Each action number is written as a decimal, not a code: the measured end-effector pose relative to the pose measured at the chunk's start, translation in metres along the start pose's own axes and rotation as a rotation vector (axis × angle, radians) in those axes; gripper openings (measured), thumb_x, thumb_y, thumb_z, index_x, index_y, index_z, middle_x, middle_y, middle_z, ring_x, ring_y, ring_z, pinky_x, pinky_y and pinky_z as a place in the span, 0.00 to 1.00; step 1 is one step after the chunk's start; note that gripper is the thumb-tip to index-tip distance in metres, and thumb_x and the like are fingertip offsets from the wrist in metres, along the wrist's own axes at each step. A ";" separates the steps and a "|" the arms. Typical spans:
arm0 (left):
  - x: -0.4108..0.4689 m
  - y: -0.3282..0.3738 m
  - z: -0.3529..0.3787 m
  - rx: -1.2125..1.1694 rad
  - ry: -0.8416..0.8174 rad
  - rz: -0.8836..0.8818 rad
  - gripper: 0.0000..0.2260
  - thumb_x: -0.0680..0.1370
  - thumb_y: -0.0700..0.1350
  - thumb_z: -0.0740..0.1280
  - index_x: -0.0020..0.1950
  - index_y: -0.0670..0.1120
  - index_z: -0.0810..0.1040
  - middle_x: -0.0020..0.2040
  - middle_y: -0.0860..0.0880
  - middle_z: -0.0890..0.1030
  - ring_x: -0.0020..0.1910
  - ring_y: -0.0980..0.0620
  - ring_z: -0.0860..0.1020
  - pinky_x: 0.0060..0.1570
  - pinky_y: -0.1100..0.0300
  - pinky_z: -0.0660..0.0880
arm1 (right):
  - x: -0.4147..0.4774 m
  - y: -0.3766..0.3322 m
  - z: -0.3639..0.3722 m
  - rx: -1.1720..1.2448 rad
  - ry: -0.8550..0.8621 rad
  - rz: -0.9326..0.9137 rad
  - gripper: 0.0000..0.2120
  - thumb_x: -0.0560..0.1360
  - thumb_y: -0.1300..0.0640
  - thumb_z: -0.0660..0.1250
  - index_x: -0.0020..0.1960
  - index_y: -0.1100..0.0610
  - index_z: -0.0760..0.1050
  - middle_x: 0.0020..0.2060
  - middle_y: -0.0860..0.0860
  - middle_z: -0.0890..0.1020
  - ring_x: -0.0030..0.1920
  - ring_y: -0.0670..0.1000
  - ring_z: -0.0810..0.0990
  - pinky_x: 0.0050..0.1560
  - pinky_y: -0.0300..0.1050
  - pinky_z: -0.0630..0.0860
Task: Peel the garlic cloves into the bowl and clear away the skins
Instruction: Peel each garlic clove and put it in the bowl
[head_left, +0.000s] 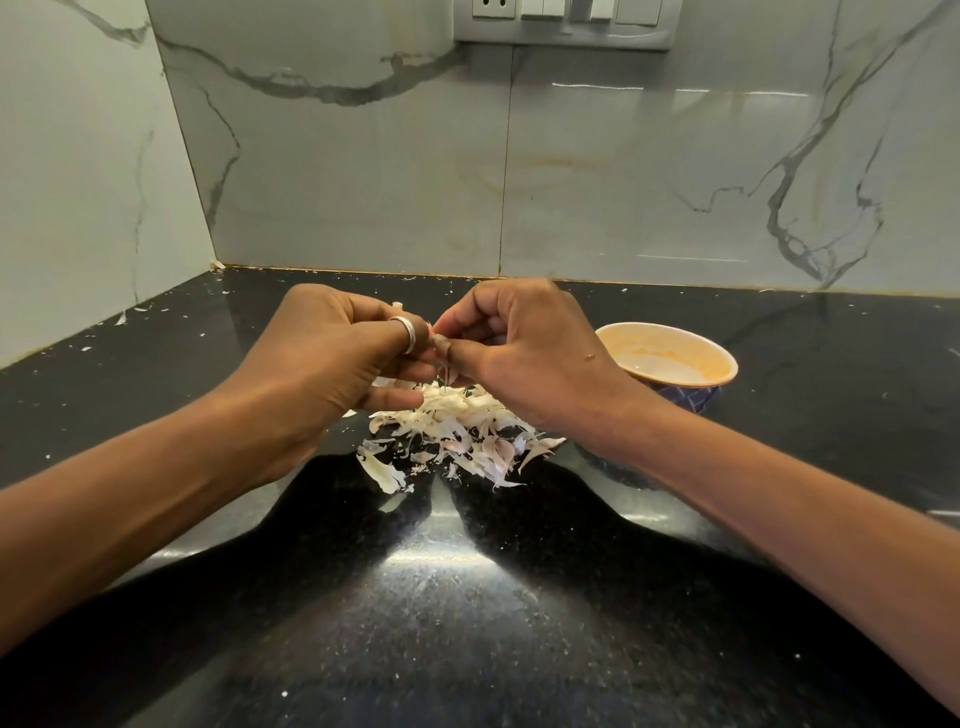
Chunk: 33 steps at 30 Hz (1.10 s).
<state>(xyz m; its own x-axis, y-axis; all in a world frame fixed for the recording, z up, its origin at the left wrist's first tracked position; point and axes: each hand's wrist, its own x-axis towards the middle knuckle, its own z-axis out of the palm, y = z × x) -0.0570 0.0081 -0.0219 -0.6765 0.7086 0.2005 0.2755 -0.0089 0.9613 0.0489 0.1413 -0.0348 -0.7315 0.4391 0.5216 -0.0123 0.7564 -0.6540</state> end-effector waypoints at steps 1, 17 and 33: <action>0.000 -0.001 0.000 0.004 -0.005 0.008 0.05 0.77 0.35 0.70 0.44 0.37 0.84 0.41 0.42 0.86 0.38 0.53 0.85 0.32 0.61 0.80 | 0.000 0.000 0.000 -0.001 0.001 0.002 0.04 0.74 0.63 0.76 0.45 0.55 0.85 0.37 0.50 0.86 0.40 0.52 0.86 0.46 0.56 0.84; 0.002 -0.021 0.006 0.228 0.001 0.124 0.07 0.80 0.41 0.69 0.44 0.44 0.84 0.30 0.51 0.82 0.32 0.56 0.83 0.31 0.58 0.81 | -0.010 0.002 0.003 -0.082 0.006 -0.022 0.07 0.73 0.67 0.74 0.46 0.56 0.86 0.37 0.47 0.86 0.38 0.46 0.85 0.43 0.50 0.82; 0.002 -0.011 -0.001 0.332 0.062 0.241 0.16 0.84 0.51 0.63 0.38 0.46 0.76 0.28 0.50 0.80 0.23 0.47 0.77 0.27 0.51 0.76 | 0.000 -0.010 -0.006 0.102 -0.070 0.083 0.05 0.76 0.62 0.75 0.51 0.57 0.84 0.39 0.52 0.87 0.42 0.52 0.87 0.50 0.58 0.84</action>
<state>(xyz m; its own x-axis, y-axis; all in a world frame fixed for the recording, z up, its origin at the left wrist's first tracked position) -0.0627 0.0090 -0.0321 -0.6031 0.6699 0.4329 0.6294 0.0664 0.7742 0.0526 0.1365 -0.0248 -0.7786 0.4605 0.4264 -0.0166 0.6641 -0.7475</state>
